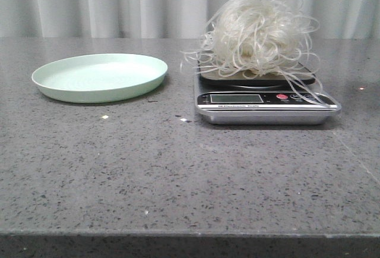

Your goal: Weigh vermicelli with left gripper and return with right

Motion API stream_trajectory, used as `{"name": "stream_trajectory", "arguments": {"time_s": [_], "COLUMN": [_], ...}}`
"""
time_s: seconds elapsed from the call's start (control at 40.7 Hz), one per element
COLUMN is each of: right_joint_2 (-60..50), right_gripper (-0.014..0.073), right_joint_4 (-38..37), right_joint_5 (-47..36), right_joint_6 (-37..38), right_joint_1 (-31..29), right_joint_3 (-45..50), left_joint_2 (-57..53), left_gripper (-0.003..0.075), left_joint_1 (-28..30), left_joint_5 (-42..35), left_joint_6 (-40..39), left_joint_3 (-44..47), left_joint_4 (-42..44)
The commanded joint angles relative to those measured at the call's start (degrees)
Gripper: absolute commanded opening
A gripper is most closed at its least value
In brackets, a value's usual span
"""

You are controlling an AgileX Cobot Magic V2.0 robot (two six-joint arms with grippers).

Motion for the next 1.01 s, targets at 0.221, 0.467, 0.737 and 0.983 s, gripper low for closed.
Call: {"name": "stream_trajectory", "arguments": {"time_s": [0.221, 0.467, 0.737, 0.983], "right_joint_2": [13.6, 18.2, 23.4, 27.7], "right_gripper": [0.0621, 0.0621, 0.0621, 0.0620], "right_joint_4": [0.7, 0.9, 0.9, 1.2], "right_joint_5": [9.2, 12.9, 15.0, 17.6], "right_joint_6": [-0.7, -0.7, -0.7, -0.7], "right_joint_1": [1.8, 1.9, 1.9, 1.9], "right_joint_3": [-9.2, -9.4, -9.4, -9.4], "left_joint_2": [0.2, 0.2, 0.2, 0.2], "left_gripper": [0.0136, 0.0136, 0.0136, 0.0136], "left_joint_1": [0.0, 0.0, 0.0, 0.0], "left_joint_5": [-4.6, -4.7, -4.8, -4.8], "left_joint_6": [-0.5, -0.5, -0.5, -0.5], "left_joint_3": [-1.4, -1.4, -1.4, -1.4], "left_joint_4": [-0.3, -0.3, -0.3, -0.3]}}
